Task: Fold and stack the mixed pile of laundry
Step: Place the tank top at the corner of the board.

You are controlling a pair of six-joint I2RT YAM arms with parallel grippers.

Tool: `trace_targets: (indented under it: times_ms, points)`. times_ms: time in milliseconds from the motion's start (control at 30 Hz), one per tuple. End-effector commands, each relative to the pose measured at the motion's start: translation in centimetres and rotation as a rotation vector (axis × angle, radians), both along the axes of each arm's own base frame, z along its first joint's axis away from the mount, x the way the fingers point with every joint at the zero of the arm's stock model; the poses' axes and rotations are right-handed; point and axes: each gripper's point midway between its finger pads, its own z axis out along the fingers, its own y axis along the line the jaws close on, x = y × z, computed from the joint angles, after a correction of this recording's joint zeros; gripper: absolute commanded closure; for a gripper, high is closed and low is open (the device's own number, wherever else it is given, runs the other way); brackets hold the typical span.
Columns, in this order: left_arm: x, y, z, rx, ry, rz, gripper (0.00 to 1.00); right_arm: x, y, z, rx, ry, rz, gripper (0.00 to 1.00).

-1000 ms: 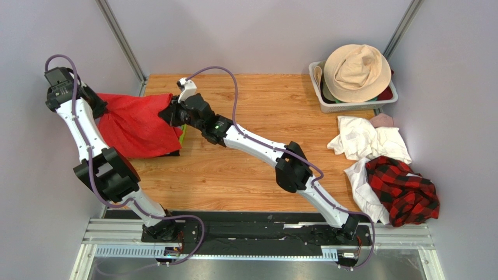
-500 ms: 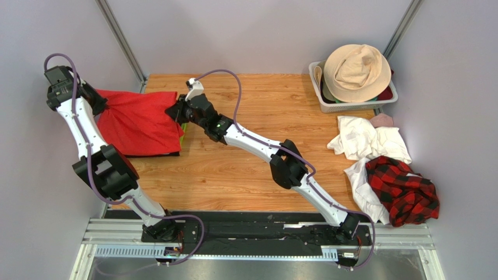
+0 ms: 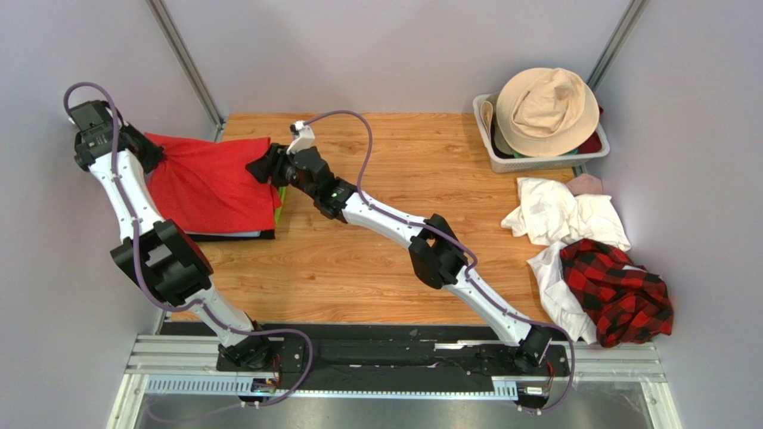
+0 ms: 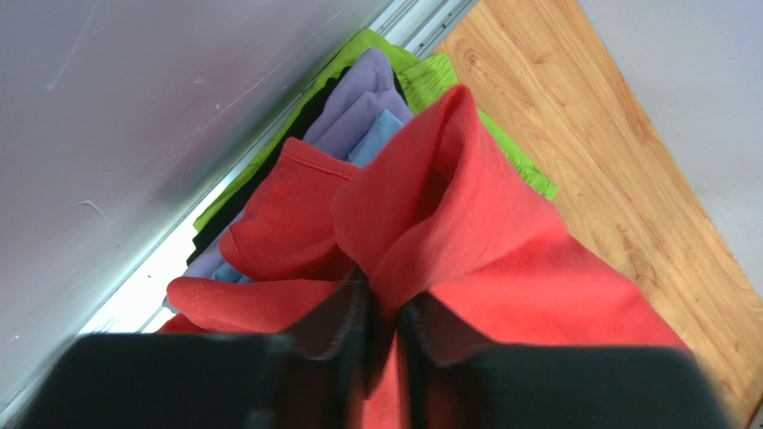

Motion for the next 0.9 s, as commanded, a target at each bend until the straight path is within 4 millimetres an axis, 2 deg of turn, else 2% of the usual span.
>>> trace_targets:
  times_ms: [0, 100, 167, 200, 233, 267, 300, 333, 433, 467, 500, 600, 633, 667, 733, 767, 800, 867]
  points:
    - [1.8, 2.6, 3.1, 0.094, -0.136, 0.041, 0.69, 0.9, -0.5, 4.5, 0.104, -0.073, -0.040, 0.31]
    - [1.8, 2.6, 3.1, 0.094, -0.134, 0.042, 0.56, 0.9, -0.8, 5.1, 0.107, -0.078, -0.043, 0.27]
    - [1.7, 2.6, 3.0, 0.088, -0.132, 0.044, 0.52, 0.9, -0.9, 4.9, 0.098, -0.080, -0.045, 0.27]
    - [1.7, 2.4, 2.9, 0.083, -0.131, 0.040, 0.42, 0.8, -0.9, 5.0, 0.099, -0.080, -0.046, 0.26]
    - [1.7, 2.4, 3.0, 0.081, -0.134, 0.040, 0.37, 0.8, -1.1, 5.5, 0.102, -0.085, -0.048, 0.25]
    - [1.7, 2.4, 2.9, 0.078, -0.130, 0.042, 0.36, 0.7, -1.1, 5.2, 0.094, -0.083, -0.047, 0.24]
    - [1.7, 2.3, 2.8, 0.075, -0.129, 0.038, 0.26, 0.7, -1.3, 5.3, 0.091, -0.089, -0.049, 0.23]
    - [1.7, 2.2, 2.8, 0.072, -0.129, 0.038, 0.24, 0.7, -1.5, 5.8, 0.095, -0.094, -0.051, 0.22]
    - [1.6, 1.9, 2.7, 0.060, -0.132, 0.036, 0.24, 0.6, -1.8, 5.6, 0.074, -0.101, -0.053, 0.21]
    - [1.6, 1.8, 2.9, 0.058, -0.138, 0.037, 0.24, 0.3, -1.9, 6.5, 0.084, -0.112, -0.051, 0.21]
    - [1.5, 1.8, 2.8, 0.054, -0.142, 0.036, 0.24, 0.2, -2.0, 6.0, 0.072, -0.108, -0.051, 0.21]
    - [1.4, 1.4, 2.7, 0.047, -0.145, 0.028, 0.24, 0.1, -2.7, 7.2, 0.072, -0.128, -0.054, 0.20]
    - [1.4, 1.3, 2.6, 0.042, -0.144, 0.023, 0.24, 0.1, -2.8, 6.9, 0.069, -0.130, -0.054, 0.20]
    - [1.3, 1.1, 2.7, 0.039, -0.145, 0.019, 0.24, -0.2, -3.2, 7.7, 0.076, -0.137, -0.055, 0.20]
    - [0.9, 0.6, 1.9, 0.015, -0.138, 0.022, 0.24, -0.4, -3.3, 7.4, 0.071, -0.137, -0.052, 0.20]
    - [0.6, 0.2, 2.4, 0.019, -0.152, 0.020, 0.24, -0.4, -3.5, 7.6, 0.070, -0.140, -0.055, 0.20]
    - [0.4, -0.1, 1.8, 0.009, -0.149, 0.019, 0.24, -0.5, -3.7, 8.1, 0.074, -0.145, -0.054, 0.20]
    - [-0.1, -0.5, 2.3, 0.019, -0.168, 0.019, 0.24, -0.7, -3.9, 8.2, 0.069, -0.151, -0.053, 0.20]
